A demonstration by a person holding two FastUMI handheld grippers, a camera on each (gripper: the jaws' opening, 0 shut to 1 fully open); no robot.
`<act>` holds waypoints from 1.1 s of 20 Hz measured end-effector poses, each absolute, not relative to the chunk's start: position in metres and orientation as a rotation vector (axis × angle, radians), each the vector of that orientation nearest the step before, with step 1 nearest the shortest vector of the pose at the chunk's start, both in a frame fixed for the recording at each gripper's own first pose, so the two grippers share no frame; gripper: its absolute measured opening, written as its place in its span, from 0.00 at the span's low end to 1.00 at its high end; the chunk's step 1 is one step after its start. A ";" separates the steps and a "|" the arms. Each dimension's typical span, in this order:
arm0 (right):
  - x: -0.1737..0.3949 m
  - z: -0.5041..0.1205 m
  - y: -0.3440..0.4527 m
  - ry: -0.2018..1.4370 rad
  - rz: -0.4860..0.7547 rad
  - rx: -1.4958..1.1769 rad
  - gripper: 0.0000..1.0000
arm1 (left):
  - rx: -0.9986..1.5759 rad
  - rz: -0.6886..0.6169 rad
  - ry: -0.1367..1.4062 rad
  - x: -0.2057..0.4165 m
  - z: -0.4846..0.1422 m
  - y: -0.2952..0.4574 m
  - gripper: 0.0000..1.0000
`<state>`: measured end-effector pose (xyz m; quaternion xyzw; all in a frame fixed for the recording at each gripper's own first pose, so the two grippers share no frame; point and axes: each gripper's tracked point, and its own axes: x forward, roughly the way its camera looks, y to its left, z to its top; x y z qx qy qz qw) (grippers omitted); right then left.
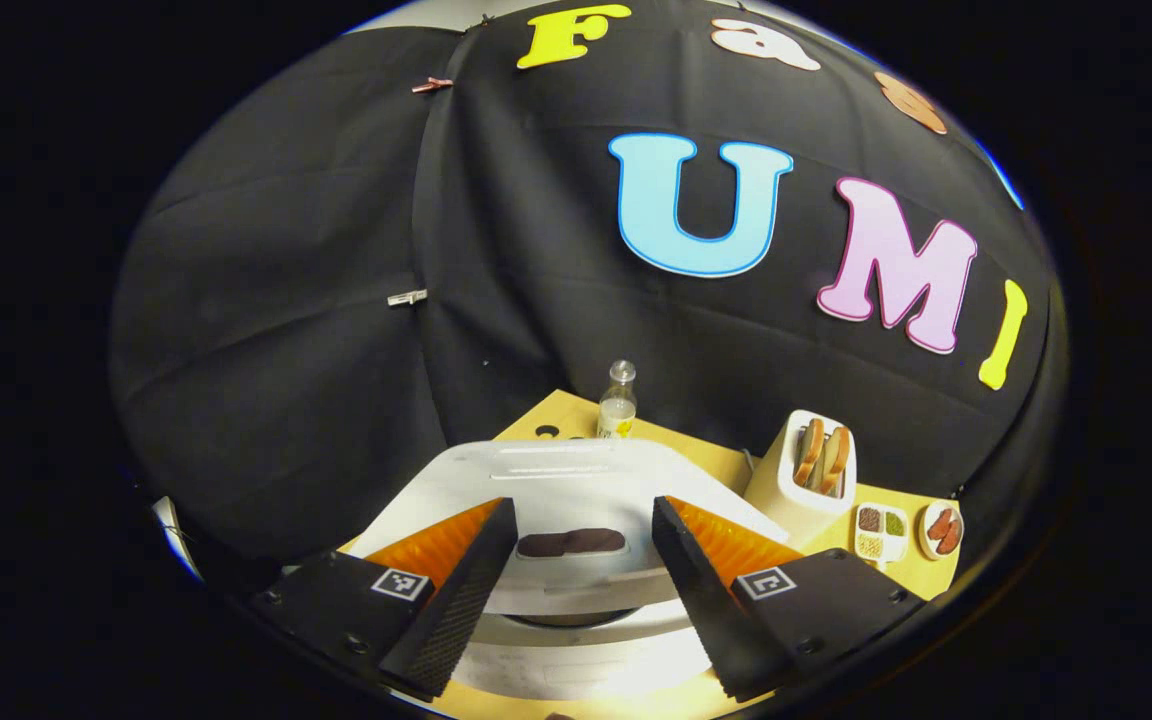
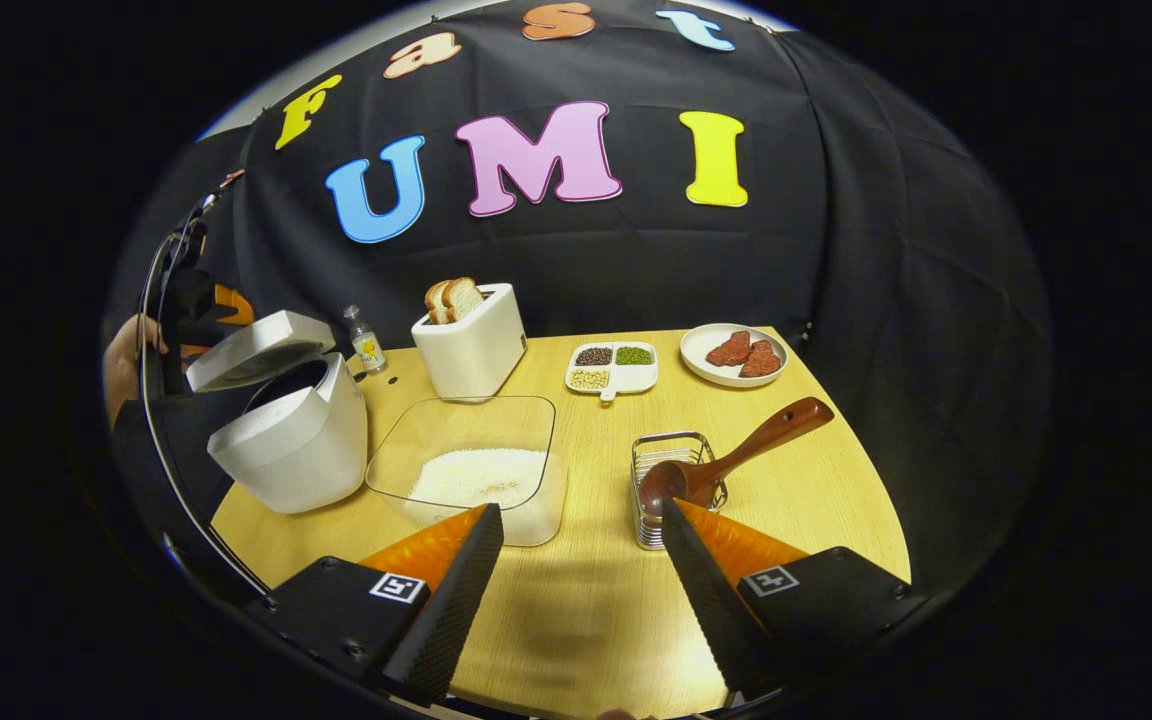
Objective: Close the left gripper, press the button to open the rice cooker; take a wooden spoon from the chopstick holder with the right hand, scoop a spoonful of rice and pour it into the rice cooker, then put the wooden spoon back into the chopstick holder.
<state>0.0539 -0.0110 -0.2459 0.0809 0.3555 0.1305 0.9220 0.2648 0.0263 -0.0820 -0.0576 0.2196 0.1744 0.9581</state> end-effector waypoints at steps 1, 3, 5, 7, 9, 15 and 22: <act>0.053 -0.247 -0.013 0.734 0.267 0.168 0.99 | -0.109 0.355 0.459 0.264 -0.090 0.027 0.96; 0.052 -0.249 -0.017 0.738 0.261 0.169 0.99 | -0.115 0.364 0.484 0.264 -0.104 0.030 0.97; 0.051 -0.251 -0.020 0.744 0.257 0.169 0.99 | -0.108 0.369 0.506 0.263 -0.120 0.029 0.98; 0.050 -0.252 -0.024 0.747 0.254 0.172 0.99 | -0.104 0.373 0.530 0.263 -0.135 0.027 0.98; 0.050 -0.254 -0.026 0.747 0.254 0.171 0.99 | -0.099 0.375 0.564 0.261 -0.155 0.026 0.98; 0.069 -0.256 -0.024 0.725 0.367 0.142 0.99 | -0.071 0.366 0.538 0.261 -0.166 0.027 0.99; 0.093 -0.241 -0.039 0.648 0.324 0.134 0.99 | -0.046 0.307 0.449 0.231 -0.125 0.015 0.96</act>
